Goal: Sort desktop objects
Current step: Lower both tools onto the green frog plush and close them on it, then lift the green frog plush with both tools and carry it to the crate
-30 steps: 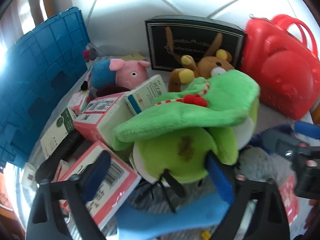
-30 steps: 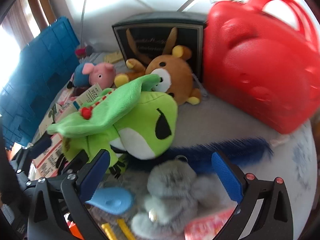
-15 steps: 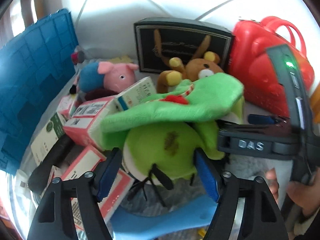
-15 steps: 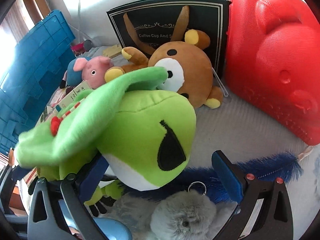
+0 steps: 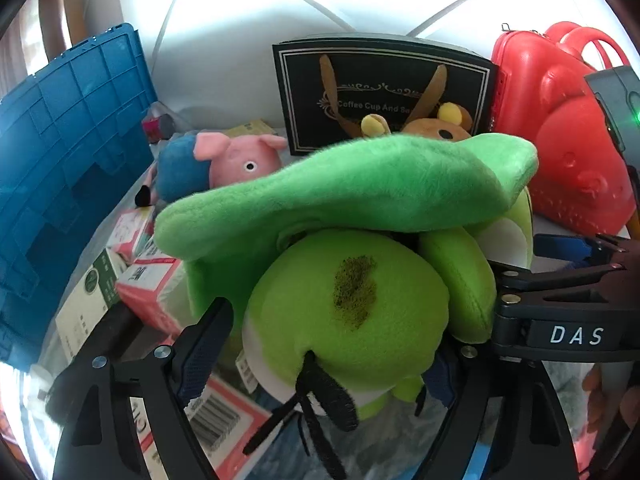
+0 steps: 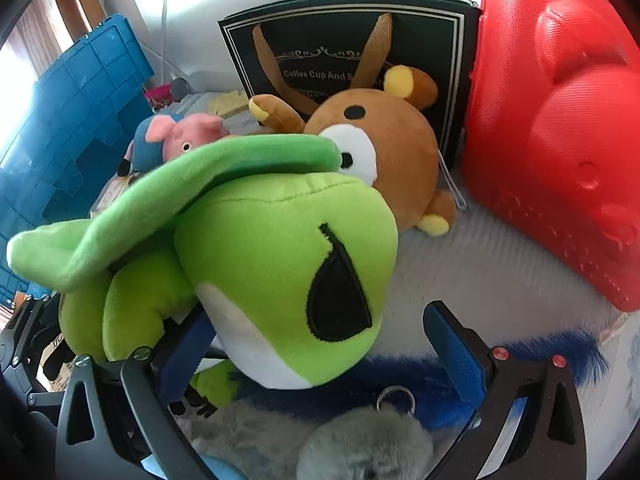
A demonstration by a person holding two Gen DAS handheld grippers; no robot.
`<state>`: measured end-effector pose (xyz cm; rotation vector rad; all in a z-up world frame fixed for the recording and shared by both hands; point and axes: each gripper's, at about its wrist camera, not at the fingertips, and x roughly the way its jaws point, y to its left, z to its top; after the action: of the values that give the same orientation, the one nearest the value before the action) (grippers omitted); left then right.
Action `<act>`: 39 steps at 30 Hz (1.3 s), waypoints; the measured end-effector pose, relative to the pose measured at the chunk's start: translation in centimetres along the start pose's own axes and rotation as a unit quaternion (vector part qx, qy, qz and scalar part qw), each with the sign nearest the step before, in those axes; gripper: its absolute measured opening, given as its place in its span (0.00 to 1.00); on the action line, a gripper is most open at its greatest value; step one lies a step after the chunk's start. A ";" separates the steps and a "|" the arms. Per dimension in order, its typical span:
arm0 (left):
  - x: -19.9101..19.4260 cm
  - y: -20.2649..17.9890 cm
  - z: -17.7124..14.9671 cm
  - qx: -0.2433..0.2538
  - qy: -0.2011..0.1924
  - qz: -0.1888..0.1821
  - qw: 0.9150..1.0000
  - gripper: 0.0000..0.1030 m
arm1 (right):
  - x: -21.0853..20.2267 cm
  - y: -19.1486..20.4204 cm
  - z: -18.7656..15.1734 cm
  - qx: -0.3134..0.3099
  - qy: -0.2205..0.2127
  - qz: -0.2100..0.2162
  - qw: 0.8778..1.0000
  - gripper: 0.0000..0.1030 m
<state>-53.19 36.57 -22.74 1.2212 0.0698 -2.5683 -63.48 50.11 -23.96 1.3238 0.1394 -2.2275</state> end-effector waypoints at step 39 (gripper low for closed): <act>-22.7 5.2 0.3 0.011 -0.187 0.024 0.982 0.54 | -21.0 11.3 -2.0 -0.071 -0.191 0.070 0.976 0.61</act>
<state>-38.39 37.13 -4.73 0.7179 -0.0687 -2.7120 -48.49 49.49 -5.32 0.7863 0.0609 -2.2583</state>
